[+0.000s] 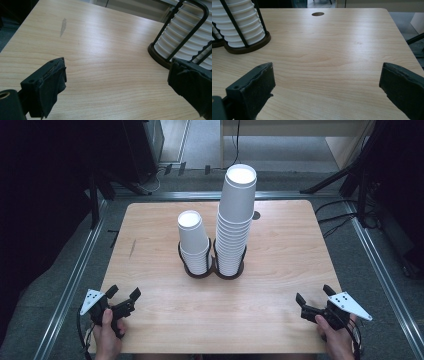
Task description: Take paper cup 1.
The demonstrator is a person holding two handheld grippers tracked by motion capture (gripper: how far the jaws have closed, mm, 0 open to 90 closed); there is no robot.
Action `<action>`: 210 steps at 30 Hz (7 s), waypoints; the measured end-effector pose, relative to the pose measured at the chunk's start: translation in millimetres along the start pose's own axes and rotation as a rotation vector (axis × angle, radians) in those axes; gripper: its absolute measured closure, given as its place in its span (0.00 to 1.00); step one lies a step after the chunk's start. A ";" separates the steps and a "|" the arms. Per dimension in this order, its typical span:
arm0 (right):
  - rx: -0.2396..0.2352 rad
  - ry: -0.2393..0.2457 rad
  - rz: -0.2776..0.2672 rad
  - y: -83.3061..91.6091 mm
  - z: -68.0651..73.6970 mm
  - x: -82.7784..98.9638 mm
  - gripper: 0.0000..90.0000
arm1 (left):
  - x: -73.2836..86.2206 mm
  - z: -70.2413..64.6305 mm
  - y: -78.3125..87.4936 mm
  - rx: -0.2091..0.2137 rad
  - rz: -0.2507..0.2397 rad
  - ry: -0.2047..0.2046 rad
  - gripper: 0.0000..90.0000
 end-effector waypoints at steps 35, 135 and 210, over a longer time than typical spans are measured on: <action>-0.148 -0.047 -0.124 -27.8 91.6 -111.7 0.00 | 4.1 -6.9 -4.3 0.018 0.018 -0.049 0.02; -0.338 -0.074 -0.143 -115.2 197.9 -256.2 0.03 | -95.7 -308.2 -141.3 0.256 -0.140 -0.316 0.02; -0.288 -0.011 -0.332 -101.1 201.1 -308.8 0.15 | -85.2 -300.5 -140.9 0.255 -0.162 -0.312 0.11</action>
Point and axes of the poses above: each handheld gripper's, and its own axes: y roughly backward along the jaws, x roughly out of its underside, z roughly to its left, the point moved 10 cm from there along -y, roughly forward along the jaws, and after that the axes turned 7 degrees about -z, right-handed, at the moved point
